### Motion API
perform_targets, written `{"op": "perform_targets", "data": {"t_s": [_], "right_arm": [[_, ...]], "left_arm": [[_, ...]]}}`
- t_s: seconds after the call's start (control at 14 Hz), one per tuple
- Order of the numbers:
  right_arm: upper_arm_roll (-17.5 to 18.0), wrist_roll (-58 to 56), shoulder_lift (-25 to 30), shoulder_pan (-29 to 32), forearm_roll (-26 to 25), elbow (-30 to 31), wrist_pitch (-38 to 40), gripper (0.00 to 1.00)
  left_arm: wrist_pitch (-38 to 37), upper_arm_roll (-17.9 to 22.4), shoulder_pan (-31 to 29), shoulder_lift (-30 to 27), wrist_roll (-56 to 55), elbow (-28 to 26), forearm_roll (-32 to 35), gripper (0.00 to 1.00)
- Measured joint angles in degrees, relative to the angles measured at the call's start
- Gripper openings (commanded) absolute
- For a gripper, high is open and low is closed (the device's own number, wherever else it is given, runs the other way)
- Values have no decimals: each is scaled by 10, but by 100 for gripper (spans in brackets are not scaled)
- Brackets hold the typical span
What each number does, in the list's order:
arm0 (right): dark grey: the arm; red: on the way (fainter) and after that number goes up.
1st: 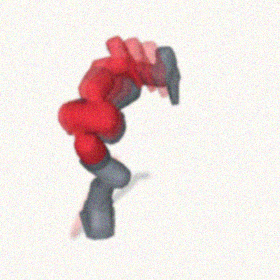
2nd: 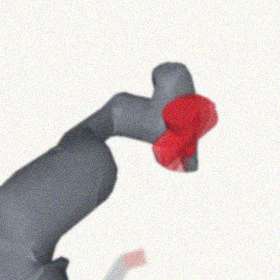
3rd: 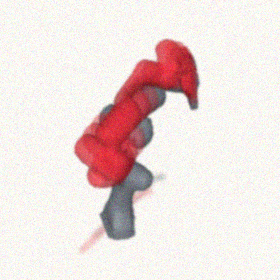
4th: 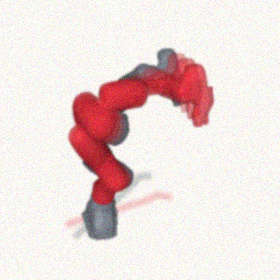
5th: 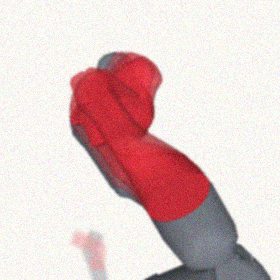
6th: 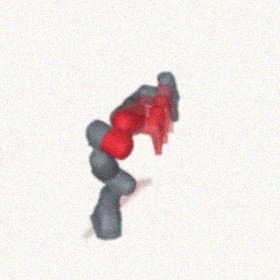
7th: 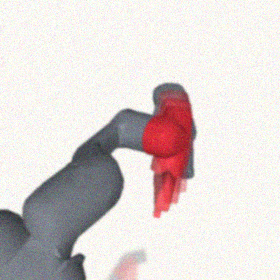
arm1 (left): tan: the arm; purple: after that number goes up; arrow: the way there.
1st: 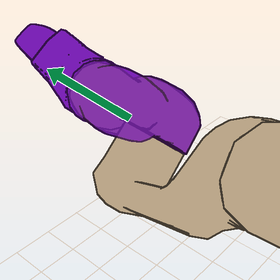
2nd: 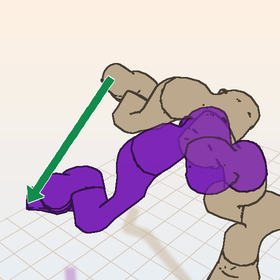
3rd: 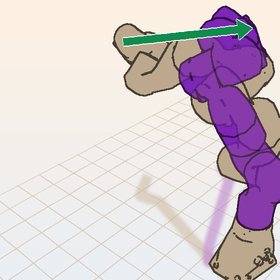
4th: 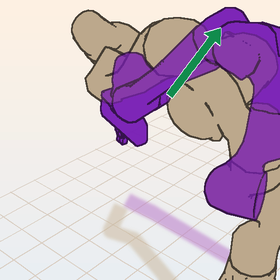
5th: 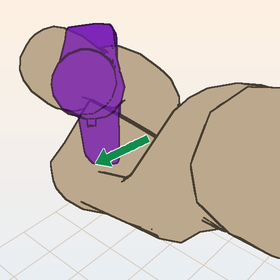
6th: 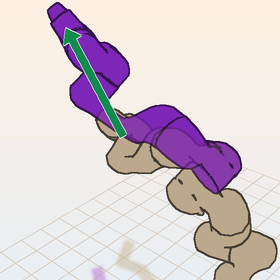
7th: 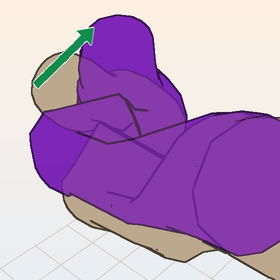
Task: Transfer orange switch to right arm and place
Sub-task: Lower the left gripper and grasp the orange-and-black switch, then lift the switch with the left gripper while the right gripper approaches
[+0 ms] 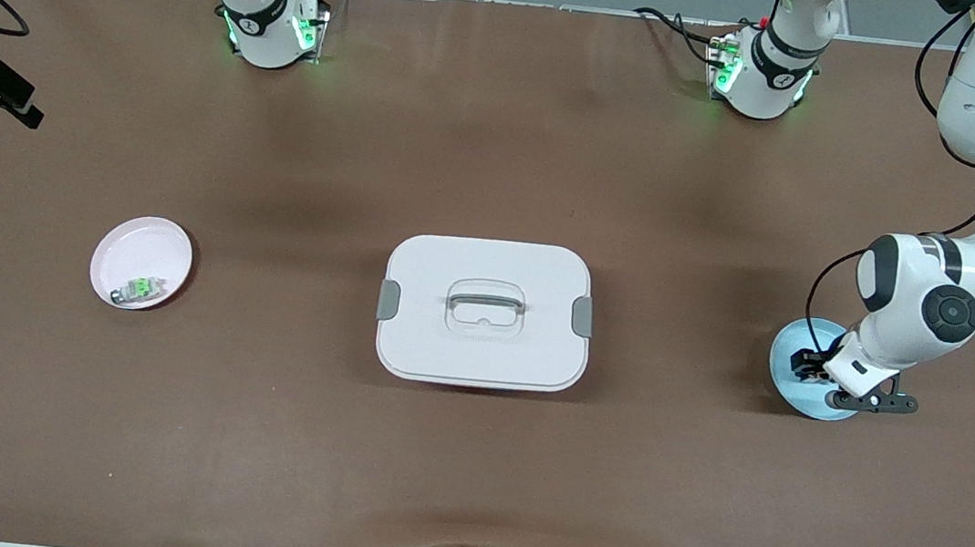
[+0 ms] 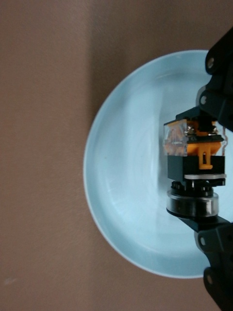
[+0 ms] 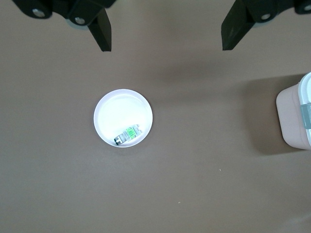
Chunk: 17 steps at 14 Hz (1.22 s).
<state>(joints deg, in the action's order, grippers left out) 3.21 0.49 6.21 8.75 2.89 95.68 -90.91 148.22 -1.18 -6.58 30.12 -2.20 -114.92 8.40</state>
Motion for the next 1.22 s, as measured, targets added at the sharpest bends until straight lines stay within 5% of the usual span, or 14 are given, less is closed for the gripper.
{"op": "perform_targets", "data": {"t_s": [0.72,1.22], "right_arm": [[8,2,-19,-33,6,0,10,100],[11,95,-21,-93,90,15,27,100]], "left_arm": [[-140,-49,0,-110,-26,22,-65,0],[-336,-117,1,-154,-153,97,-130,0]]}}
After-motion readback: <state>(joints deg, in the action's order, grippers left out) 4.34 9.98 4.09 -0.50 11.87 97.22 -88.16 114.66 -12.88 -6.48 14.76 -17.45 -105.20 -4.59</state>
